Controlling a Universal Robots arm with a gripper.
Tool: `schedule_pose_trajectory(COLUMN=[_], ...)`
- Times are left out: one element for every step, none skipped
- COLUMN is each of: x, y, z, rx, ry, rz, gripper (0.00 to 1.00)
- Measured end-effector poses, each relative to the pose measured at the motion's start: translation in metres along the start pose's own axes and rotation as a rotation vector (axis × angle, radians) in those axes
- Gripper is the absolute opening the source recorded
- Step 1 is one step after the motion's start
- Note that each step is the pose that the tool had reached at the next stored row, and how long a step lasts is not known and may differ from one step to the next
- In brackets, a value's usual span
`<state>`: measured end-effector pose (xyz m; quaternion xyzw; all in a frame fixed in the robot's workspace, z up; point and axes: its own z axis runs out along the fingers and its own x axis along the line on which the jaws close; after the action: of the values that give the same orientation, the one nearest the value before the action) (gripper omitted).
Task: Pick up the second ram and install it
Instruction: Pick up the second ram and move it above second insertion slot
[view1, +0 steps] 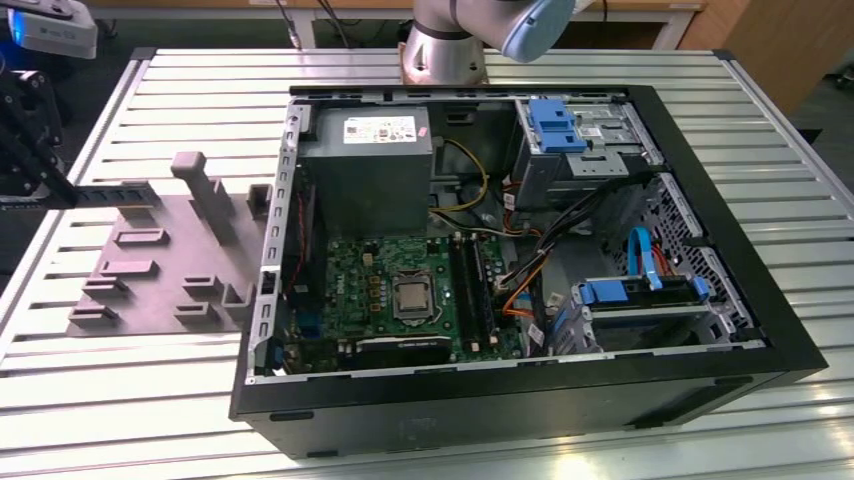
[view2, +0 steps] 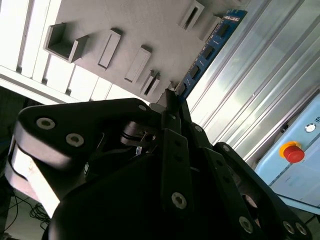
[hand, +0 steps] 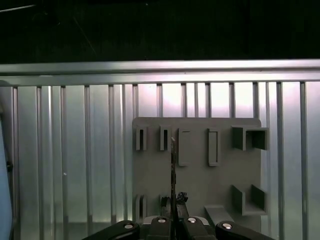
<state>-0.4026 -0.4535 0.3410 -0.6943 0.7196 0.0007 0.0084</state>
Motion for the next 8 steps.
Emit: schedule_pose_trajectory(x=[0.0000, -0.0001, -0.0001, -0.0001, -0.0001, -0.0001, -0.0001, -0.0002], y=[0.0000, 0.0000, 0.0000, 0.0000, 0.0000, -0.0001, -0.0001, -0.0001], z=[-0.0011, -0.0024, -0.0036, -0.0047, -0.0057, -0.0065, -0.0074, -0.0082], rx=[0.0001, 0.0000, 0.0000, 0.0002, 0.0001, 0.0001, 0.0001, 0.0000], ry=[-0.0001, 0.0000, 0.0000, -0.0001, -0.0001, -0.0001, 0.0000, 0.0000], rz=[0.000, 0.000, 0.000, 0.000, 0.000, 0.000, 0.000, 0.000], gripper=[0.14, 0.14, 0.14, 0.14, 0.14, 0.14, 0.14, 0.14])
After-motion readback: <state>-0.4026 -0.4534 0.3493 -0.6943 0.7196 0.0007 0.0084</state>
